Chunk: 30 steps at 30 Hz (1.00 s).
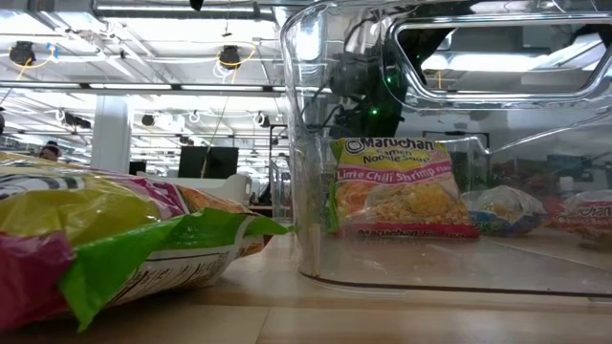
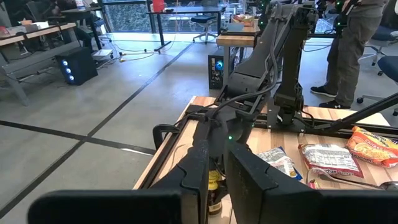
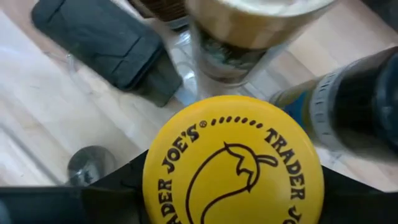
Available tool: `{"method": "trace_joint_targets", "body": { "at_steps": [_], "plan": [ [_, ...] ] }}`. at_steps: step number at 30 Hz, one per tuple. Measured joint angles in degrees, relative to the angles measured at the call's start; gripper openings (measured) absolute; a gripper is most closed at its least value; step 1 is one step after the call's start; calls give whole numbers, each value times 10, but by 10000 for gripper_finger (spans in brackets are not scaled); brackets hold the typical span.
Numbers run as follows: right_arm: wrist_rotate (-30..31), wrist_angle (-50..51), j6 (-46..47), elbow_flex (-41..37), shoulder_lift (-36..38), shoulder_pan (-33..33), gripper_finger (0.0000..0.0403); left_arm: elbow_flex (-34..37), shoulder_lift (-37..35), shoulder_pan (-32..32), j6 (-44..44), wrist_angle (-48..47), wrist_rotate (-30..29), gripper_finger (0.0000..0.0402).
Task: Pick & Place Food Item
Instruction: Put the yellow seasoning bottle into the top transparent bin
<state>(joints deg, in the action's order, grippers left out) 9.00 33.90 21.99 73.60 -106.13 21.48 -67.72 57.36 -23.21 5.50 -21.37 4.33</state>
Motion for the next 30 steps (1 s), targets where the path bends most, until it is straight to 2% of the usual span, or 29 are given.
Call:
{"method": "trace_joint_targets", "body": {
  "at_steps": [30],
  "plan": [
    [-1,-12,-40,0,0,-5,230,0,0,0,0,0,0,44]
  ]
}}
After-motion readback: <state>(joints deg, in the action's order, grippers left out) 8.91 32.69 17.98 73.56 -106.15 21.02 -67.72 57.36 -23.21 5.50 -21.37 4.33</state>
